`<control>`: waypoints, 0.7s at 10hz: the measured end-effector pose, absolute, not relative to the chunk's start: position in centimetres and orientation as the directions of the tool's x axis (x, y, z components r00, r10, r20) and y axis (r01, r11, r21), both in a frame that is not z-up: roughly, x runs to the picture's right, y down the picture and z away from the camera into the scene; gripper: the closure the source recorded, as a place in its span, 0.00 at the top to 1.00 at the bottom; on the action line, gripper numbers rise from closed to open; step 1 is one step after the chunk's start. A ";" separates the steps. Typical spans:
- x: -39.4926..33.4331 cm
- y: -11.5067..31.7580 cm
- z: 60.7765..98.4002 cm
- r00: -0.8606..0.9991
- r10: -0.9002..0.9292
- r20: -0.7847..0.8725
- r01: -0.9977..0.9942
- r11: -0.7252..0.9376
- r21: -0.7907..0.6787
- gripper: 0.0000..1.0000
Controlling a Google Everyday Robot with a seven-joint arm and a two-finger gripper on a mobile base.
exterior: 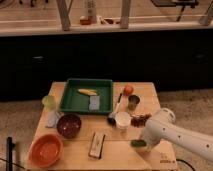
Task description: Place pepper in purple bowl
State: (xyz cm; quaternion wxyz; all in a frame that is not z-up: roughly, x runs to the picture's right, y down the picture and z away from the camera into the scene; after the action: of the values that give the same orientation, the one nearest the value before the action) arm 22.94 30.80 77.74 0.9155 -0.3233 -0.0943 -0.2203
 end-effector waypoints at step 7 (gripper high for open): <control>23.9 28.7 76.0 0.890 -0.341 0.303 0.455 0.703 -0.546 0.00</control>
State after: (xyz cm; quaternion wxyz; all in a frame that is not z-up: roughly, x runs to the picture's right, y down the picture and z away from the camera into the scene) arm 23.94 28.70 76.05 0.9185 -0.3184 -0.0896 -0.2168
